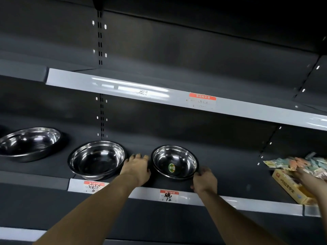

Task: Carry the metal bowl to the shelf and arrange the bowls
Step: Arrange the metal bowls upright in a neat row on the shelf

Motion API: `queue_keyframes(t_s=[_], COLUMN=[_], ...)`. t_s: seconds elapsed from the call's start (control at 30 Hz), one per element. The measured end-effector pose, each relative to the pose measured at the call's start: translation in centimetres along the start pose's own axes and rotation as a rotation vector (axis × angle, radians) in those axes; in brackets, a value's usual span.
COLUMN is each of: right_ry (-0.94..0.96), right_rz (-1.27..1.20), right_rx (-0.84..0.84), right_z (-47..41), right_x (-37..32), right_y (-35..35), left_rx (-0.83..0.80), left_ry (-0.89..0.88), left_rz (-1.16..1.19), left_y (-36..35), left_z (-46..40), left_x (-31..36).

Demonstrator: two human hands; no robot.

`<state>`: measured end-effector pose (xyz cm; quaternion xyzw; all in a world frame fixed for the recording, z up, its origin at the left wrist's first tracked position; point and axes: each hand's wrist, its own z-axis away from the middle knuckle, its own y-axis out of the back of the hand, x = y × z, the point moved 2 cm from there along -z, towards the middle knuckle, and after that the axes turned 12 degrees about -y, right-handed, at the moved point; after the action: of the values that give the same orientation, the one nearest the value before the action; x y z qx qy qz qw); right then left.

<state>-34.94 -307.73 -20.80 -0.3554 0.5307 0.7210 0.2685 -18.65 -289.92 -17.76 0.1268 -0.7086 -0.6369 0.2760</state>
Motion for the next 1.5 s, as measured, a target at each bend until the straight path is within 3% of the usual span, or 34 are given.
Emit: queue_keyframes(t_s=[0.2,0.63,1.27,1.5], right_ry=[-0.033,-0.311,-0.147,-0.072], right_rz=[-0.018,-0.478,-0.087,-0.092], right_rx=[0.010,-0.219,-0.194,-0.190], right_z=[0.7,2.8,-2.6,-3.2], right_x=[1.2,-1.4,-1.4,-1.4], right_y=[-1.0,-7.1,-5.4,-4.7], left_rx=[-0.013,0.006,0.003,-0.010], left_ry=[-0.029,0.016,0.129,0.142], left_rz=[0.007,-0.025,-0.085,-0.091], left_y=[-1.1,-0.8,0.0,-0.1], left_z=[0.4,0.2,1.3,1.6], left_x=[-0.8,-0.8,-0.9,-0.8])
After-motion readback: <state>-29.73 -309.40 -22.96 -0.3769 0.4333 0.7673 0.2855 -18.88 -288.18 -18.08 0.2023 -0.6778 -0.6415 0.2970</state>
